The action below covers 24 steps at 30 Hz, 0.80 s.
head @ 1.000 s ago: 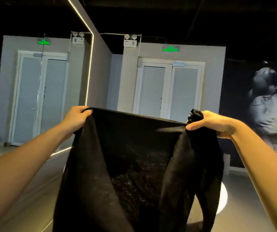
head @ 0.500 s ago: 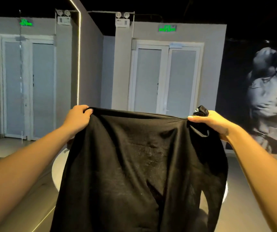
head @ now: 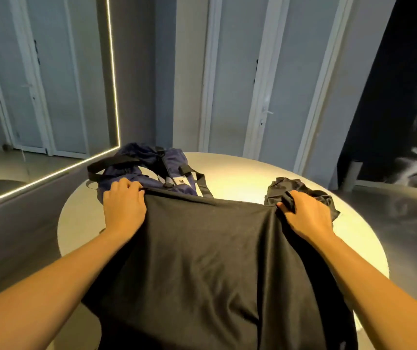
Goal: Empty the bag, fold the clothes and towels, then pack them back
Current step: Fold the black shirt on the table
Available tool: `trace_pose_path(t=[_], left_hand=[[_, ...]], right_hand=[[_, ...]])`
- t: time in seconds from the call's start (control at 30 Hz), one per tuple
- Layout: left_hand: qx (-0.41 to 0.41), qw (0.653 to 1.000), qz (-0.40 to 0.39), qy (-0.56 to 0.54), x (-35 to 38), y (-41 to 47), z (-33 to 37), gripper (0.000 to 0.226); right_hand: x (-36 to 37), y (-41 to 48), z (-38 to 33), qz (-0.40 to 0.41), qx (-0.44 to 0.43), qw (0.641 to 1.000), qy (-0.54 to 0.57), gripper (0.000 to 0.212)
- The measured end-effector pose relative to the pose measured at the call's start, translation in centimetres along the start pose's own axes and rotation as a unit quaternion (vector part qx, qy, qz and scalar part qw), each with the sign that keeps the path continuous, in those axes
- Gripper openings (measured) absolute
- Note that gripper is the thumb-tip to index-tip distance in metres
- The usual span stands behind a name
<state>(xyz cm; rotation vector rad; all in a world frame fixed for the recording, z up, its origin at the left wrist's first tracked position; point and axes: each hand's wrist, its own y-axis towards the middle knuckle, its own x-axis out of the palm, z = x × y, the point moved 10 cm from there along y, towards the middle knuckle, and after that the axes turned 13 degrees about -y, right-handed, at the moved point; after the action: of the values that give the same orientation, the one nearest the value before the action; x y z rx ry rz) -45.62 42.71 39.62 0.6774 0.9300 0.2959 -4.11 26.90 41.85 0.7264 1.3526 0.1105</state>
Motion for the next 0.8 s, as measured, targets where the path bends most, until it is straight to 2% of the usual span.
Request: trace_pose_path(t=[0.1, 0.2, 0.27, 0.37, 0.5, 0.8], left_hand=[[0.054, 0.998, 0.022, -0.002, 2.4, -0.2, 0.0, 0.014], [0.125, 0.992, 0.020, -0.003, 4.7, -0.1, 0.3, 0.013], [0.145, 0.989, 0.007, -0.008, 6.2, 0.3, 0.0, 0.012], [0.155, 0.987, -0.020, -0.023, 8.4, 1.4, -0.6, 0.015], [0.152, 0.986, -0.045, -0.042, 11.2, 3.2, -1.8, 0.031], [0.136, 0.990, -0.027, -0.021, 15.3, 8.0, -2.9, 0.014]], right_hand=[[4.1, 0.3, 0.0, 0.016, -0.001, 0.999, -0.032, 0.027], [7.9, 0.7, 0.5, 0.007, 0.003, 0.998, -0.067, 0.020], [10.2, 1.1, 0.7, 0.003, -0.003, 0.996, -0.084, 0.019], [13.0, 2.1, 0.3, 0.013, -0.031, 0.993, -0.115, 0.025], [15.3, 4.8, -0.4, 0.018, -0.053, 0.991, -0.124, 0.031], [18.4, 9.9, -0.2, 0.041, -0.084, 0.986, -0.138, 0.031]])
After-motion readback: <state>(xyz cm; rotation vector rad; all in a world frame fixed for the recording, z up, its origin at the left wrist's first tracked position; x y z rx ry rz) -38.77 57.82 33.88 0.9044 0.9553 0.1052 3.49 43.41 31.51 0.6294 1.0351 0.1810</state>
